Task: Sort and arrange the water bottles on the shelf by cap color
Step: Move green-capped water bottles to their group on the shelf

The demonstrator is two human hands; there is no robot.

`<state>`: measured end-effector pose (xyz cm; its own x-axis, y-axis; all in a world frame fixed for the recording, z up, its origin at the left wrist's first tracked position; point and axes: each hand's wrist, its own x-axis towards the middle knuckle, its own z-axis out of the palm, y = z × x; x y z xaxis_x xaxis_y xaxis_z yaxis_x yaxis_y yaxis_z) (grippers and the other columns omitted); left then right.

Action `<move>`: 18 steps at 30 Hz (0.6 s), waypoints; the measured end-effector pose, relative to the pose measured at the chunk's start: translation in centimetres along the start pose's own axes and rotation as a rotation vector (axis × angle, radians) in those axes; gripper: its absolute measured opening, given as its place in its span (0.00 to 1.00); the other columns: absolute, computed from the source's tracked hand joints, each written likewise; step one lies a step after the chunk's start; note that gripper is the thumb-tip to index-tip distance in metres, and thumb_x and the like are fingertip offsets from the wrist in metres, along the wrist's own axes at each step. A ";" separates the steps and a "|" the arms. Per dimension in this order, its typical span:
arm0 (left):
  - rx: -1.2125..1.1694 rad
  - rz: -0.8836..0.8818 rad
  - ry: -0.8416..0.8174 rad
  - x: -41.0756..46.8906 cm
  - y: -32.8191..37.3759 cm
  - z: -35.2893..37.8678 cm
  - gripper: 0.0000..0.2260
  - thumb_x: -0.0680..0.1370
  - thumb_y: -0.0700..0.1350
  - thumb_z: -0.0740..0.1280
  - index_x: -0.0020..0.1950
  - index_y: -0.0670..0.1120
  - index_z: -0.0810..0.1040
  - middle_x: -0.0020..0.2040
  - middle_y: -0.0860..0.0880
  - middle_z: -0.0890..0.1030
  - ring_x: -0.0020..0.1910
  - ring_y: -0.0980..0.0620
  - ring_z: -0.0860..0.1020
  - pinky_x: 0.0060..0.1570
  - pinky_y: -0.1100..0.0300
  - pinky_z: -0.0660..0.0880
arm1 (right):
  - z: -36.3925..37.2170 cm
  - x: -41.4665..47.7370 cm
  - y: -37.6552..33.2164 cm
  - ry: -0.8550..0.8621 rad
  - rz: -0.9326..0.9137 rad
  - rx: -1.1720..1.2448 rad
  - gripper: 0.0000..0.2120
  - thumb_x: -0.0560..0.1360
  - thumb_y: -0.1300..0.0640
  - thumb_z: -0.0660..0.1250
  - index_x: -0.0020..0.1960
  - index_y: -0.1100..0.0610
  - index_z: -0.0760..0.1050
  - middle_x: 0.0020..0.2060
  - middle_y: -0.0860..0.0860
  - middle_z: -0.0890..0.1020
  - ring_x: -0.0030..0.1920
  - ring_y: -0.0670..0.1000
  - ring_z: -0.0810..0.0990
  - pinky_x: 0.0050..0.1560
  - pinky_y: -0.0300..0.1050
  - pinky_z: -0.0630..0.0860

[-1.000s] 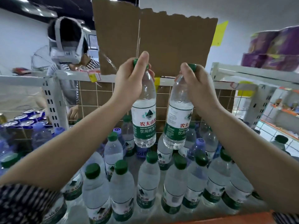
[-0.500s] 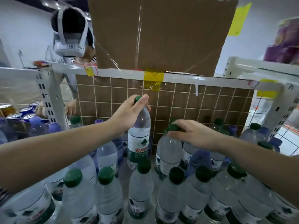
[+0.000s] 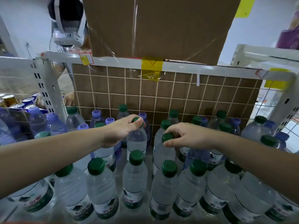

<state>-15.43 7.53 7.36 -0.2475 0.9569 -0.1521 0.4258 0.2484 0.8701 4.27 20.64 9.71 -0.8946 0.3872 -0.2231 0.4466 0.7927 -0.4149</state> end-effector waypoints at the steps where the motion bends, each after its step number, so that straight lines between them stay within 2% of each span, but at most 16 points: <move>1: 0.014 -0.016 -0.016 0.1 -0.2 0.1 0.19 0.81 0.58 0.54 0.65 0.47 0.71 0.60 0.49 0.74 0.52 0.57 0.72 0.46 0.63 0.68 | -0.4 -0.2 0.2 0.008 -0.011 0.011 0.23 0.76 0.41 0.66 0.66 0.52 0.74 0.58 0.48 0.80 0.56 0.46 0.79 0.60 0.49 0.77; 3: 0.025 -0.059 -0.057 0.3 -0.8 0.2 0.18 0.81 0.57 0.55 0.65 0.49 0.69 0.57 0.51 0.74 0.51 0.58 0.72 0.47 0.62 0.69 | -1.3 -0.9 0.8 0.112 -0.061 0.005 0.21 0.77 0.42 0.65 0.65 0.51 0.75 0.59 0.45 0.80 0.57 0.42 0.79 0.60 0.42 0.76; 5: 0.033 -0.091 -0.100 0.8 -1.2 0.0 0.16 0.81 0.57 0.57 0.64 0.50 0.69 0.53 0.53 0.74 0.47 0.61 0.73 0.47 0.63 0.71 | -2.3 -1.8 1.8 0.276 -0.104 -0.056 0.17 0.77 0.42 0.63 0.62 0.49 0.77 0.55 0.42 0.81 0.54 0.38 0.78 0.56 0.36 0.76; 7: 0.048 -0.111 -0.137 1.1 -1.2 -0.4 0.14 0.80 0.56 0.60 0.62 0.51 0.71 0.47 0.54 0.74 0.39 0.65 0.76 0.40 0.70 0.73 | -3.0 -2.8 2.9 0.361 -0.104 -0.105 0.14 0.76 0.42 0.62 0.57 0.45 0.77 0.51 0.40 0.81 0.50 0.35 0.78 0.52 0.33 0.75; 8: 0.055 -0.121 -0.166 1.1 -1.0 -0.8 0.16 0.79 0.57 0.63 0.63 0.50 0.71 0.48 0.54 0.76 0.41 0.67 0.77 0.40 0.71 0.73 | -3.2 -3.2 3.4 0.366 -0.092 -0.125 0.12 0.76 0.41 0.62 0.56 0.43 0.77 0.49 0.39 0.81 0.49 0.35 0.78 0.50 0.32 0.75; 9: 0.066 -0.132 -0.195 1.2 -0.8 -1.2 0.20 0.76 0.58 0.65 0.64 0.50 0.72 0.52 0.54 0.77 0.47 0.66 0.77 0.45 0.69 0.74 | -3.2 -3.5 4.0 0.352 -0.075 -0.145 0.11 0.75 0.41 0.63 0.55 0.42 0.77 0.48 0.38 0.81 0.48 0.35 0.78 0.49 0.31 0.75; 11: 0.126 -0.151 -0.220 1.6 -0.3 -2.0 0.26 0.71 0.63 0.66 0.64 0.51 0.73 0.59 0.54 0.77 0.57 0.58 0.76 0.53 0.64 0.74 | -2.9 -4.0 5.1 0.295 -0.019 -0.191 0.13 0.74 0.39 0.63 0.55 0.43 0.77 0.46 0.37 0.80 0.46 0.36 0.79 0.46 0.32 0.76; 14: 0.247 -0.130 -0.149 2.7 0.2 -2.3 0.22 0.74 0.65 0.63 0.59 0.51 0.77 0.57 0.51 0.79 0.54 0.53 0.78 0.49 0.62 0.76 | -2.0 -4.1 6.6 0.173 0.076 -0.261 0.18 0.75 0.40 0.66 0.60 0.47 0.76 0.50 0.40 0.79 0.48 0.38 0.77 0.47 0.33 0.75; 16: 0.251 -0.102 -0.062 4.1 0.3 -1.9 0.19 0.78 0.61 0.62 0.60 0.50 0.77 0.57 0.50 0.79 0.55 0.51 0.78 0.53 0.59 0.76 | -1.2 -3.9 7.2 0.130 0.121 -0.257 0.22 0.74 0.43 0.70 0.65 0.49 0.74 0.54 0.42 0.77 0.51 0.41 0.76 0.49 0.32 0.71; 18: 0.214 -0.067 0.059 5.5 0.3 -1.5 0.17 0.80 0.59 0.62 0.62 0.49 0.75 0.56 0.51 0.78 0.52 0.54 0.77 0.48 0.61 0.74 | -0.6 -3.8 7.7 0.133 0.179 -0.204 0.26 0.72 0.47 0.74 0.67 0.51 0.71 0.58 0.45 0.76 0.54 0.42 0.74 0.52 0.33 0.70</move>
<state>-17.96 12.67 7.43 -0.3293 0.9282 -0.1734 0.5801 0.3438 0.7385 11.14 25.54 7.87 -0.8024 0.5766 -0.1539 0.5967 0.7796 -0.1903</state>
